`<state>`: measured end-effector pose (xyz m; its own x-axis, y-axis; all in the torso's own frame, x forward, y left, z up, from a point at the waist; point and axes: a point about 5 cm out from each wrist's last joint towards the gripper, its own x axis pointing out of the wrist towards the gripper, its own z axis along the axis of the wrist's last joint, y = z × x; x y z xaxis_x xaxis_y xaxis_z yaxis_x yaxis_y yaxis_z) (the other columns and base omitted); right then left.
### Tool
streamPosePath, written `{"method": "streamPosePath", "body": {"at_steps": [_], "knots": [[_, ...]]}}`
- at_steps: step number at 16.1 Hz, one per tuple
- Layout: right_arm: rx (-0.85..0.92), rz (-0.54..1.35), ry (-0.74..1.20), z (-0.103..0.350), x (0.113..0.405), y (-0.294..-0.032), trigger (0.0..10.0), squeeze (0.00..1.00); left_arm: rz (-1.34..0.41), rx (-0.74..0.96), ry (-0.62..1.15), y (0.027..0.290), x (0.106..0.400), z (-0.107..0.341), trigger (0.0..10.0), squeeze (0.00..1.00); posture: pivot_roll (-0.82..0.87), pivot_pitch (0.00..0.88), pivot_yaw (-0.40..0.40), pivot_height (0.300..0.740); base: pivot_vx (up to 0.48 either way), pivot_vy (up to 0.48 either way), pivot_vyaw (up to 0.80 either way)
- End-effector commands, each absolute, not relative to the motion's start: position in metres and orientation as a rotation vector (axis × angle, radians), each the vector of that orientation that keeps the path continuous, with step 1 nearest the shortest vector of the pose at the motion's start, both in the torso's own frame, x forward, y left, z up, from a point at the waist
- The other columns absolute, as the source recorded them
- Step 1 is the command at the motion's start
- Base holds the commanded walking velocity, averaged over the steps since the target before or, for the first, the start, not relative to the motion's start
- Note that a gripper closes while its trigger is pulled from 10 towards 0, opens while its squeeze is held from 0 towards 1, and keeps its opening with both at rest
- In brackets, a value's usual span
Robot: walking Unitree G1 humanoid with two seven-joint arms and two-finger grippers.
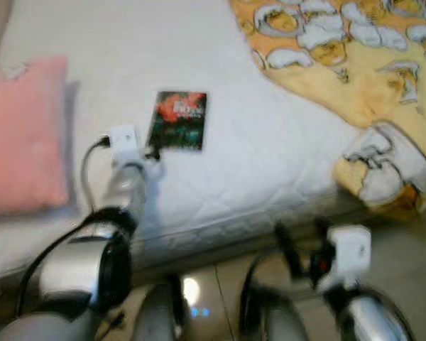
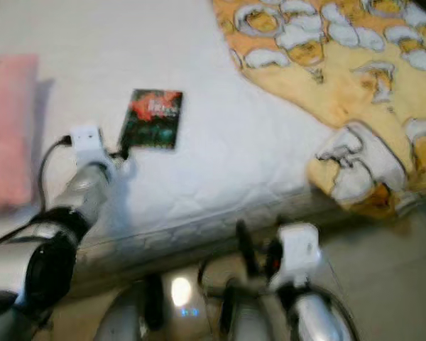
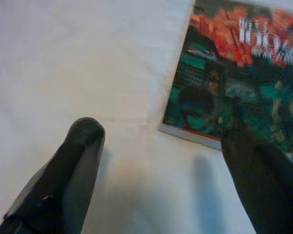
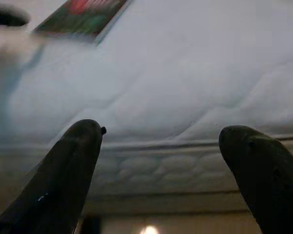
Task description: Clean up the room
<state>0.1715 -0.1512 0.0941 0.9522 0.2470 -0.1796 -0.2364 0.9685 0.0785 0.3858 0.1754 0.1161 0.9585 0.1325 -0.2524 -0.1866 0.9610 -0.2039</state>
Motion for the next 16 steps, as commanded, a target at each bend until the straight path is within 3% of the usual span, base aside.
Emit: {"method": "streamPosePath", "body": {"at_steps": [1, 6, 12, 16], "knots": [[0.044, 0.234, 0.190, 0.097, 0.173, -0.157, 10.0, 0.00, 0.190, -0.314, 0.290, 0.182, 0.379, 0.102, 10.0, 0.00, -0.23, 0.335, -0.017, 0.700, 0.000, 0.000, 0.00], [0.047, 0.229, 0.208, 0.099, 0.171, -0.157, 10.0, 0.00, 0.111, -0.332, 0.265, 0.166, 0.383, 0.108, 10.0, 0.00, -0.23, 0.333, -0.013, 0.700, 0.000, 0.000, 0.00], [0.061, 0.186, 0.182, 0.094, 0.196, -0.163, 10.0, 0.00, -0.011, -0.133, 0.200, 0.155, 0.382, 0.111, 10.0, 0.00, -0.16, 0.239, 0.037, 0.700, 0.000, 0.000, 0.00], [0.090, 0.224, 0.159, 0.090, 0.220, -0.158, 10.0, 0.00, -0.049, -0.033, 0.197, 0.150, 0.334, 0.062, 10.0, 0.00, -0.05, 0.100, 0.021, 0.700, 0.000, 0.000, 0.00]]}}
